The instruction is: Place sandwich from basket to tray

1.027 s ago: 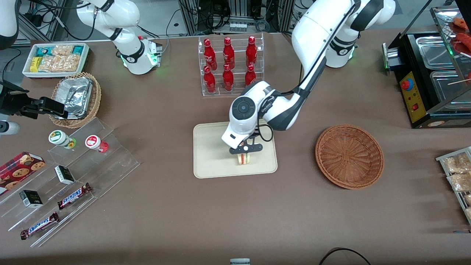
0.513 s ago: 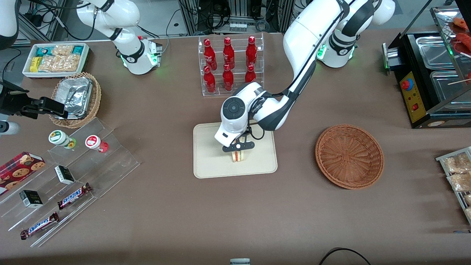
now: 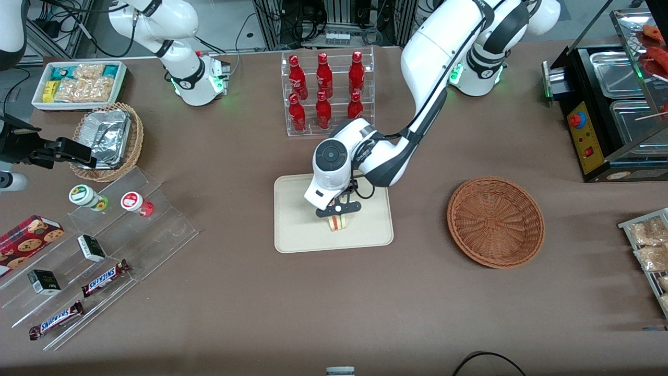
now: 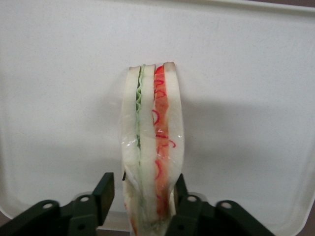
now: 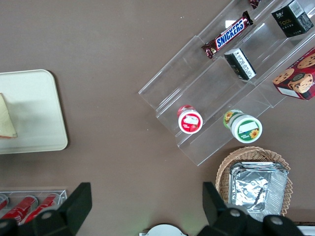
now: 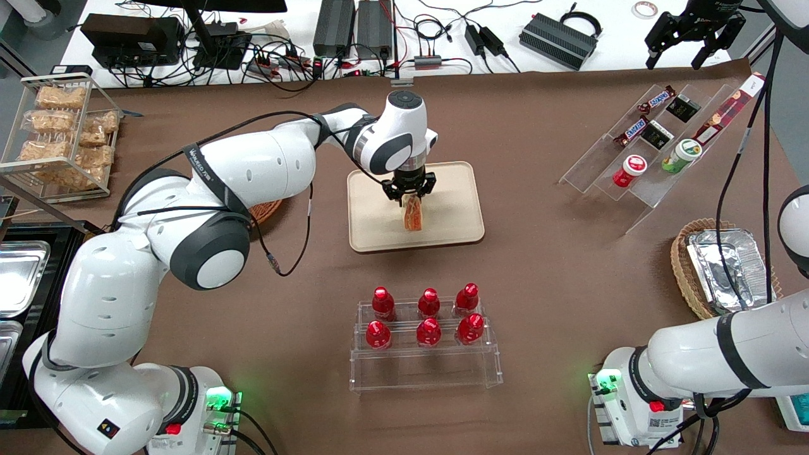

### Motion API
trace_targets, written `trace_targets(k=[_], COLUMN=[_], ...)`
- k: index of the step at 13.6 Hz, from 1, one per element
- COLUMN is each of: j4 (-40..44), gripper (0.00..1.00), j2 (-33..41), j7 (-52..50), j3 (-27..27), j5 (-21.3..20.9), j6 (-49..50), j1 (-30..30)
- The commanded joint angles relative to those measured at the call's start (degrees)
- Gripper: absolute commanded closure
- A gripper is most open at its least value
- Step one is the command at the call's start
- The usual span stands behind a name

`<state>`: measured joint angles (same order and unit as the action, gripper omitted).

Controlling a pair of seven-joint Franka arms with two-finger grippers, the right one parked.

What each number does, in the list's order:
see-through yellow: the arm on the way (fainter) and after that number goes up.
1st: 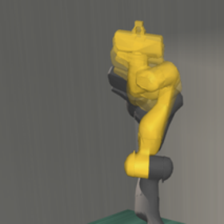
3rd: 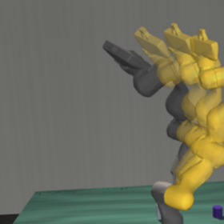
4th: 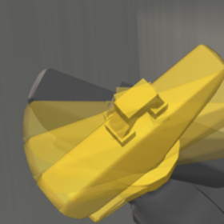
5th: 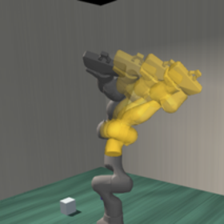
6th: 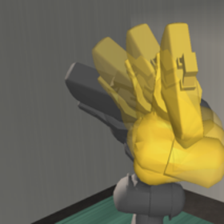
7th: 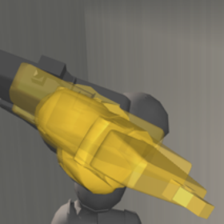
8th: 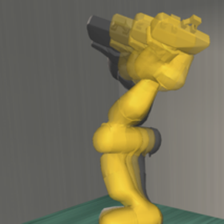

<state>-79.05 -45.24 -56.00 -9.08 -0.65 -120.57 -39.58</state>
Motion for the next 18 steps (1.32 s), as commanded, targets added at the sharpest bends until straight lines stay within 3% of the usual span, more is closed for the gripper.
trace_targets(k=[1, 5, 8, 10, 18], j4=[2.7, 10.3, 10.9, 9.5, -4.8], gripper=[0.0, 0.0, 0.0, 0.0, 0.0], j2=[0.4, 1.5, 3.6, 5.7, 18.7], j7=[-1.0, -0.3, 1.6, 8.6, 24.1], j3=[0.6, 1.1, 1.3, 1.3, 0.9], j5=[0.5, 0.0, -1.0, -3.8, -3.0], j6=[2.5, 12.4, 14.6, 16.3, 17.7], j1=[-0.6, 0.0, 1.8, 2.1, 16.5])
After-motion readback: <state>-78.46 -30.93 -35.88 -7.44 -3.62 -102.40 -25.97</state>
